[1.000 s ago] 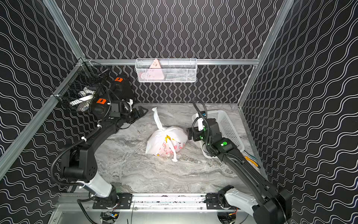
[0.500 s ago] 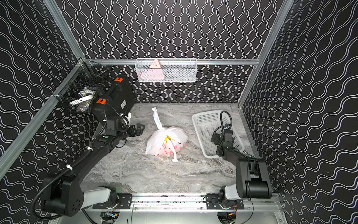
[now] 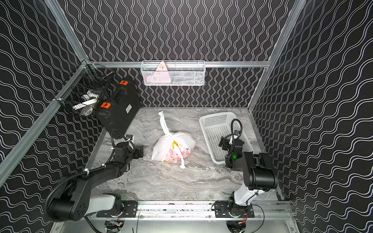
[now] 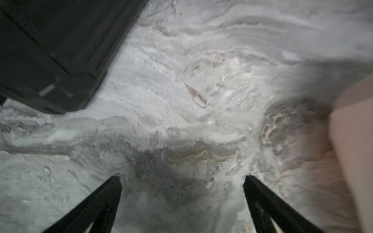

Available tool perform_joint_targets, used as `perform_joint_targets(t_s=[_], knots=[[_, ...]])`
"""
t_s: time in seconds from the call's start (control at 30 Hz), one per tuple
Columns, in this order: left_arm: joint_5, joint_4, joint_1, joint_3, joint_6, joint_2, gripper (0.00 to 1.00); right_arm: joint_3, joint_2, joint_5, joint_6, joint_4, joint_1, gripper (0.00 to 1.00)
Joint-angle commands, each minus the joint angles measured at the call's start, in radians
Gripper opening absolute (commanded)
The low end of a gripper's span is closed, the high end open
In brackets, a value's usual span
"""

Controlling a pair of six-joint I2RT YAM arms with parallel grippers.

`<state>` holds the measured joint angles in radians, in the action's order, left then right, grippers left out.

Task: Place the oranges into plastic bags & tie knots
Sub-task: Reset both arms

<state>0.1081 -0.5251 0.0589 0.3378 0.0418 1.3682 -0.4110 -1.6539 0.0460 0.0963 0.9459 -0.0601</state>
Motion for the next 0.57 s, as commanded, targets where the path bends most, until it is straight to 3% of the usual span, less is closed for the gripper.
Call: perform_joint_targets(t_s=[0.0,0.13,0.17,0.23,0.3,0.53], knots=[[0.053,-0.410,-0.005,-0.010,-0.024,0.104,0.99,-0.009,0.003,-0.006,-0.006,-0.037,0.002,1.00],[0.050,-0.647,-0.019,-0.019,-0.023,0.306,0.99,0.004,-0.010,-0.003,-0.013,0.029,0.005,1.00],[0.042,-0.536,-0.020,-0.011,-0.008,0.253,0.99,0.000,-0.010,-0.004,-0.010,0.010,0.005,1.00],[0.068,-0.628,-0.028,-0.031,0.003,0.290,0.99,-0.008,0.003,-0.003,-0.009,-0.029,0.004,1.00],[0.051,-0.513,-0.033,0.009,0.006,0.269,0.99,-0.008,-0.009,-0.012,-0.016,-0.001,0.005,1.00],[0.058,-0.543,-0.029,0.008,-0.003,0.280,0.99,-0.003,-0.005,-0.013,-0.015,-0.003,0.004,1.00]])
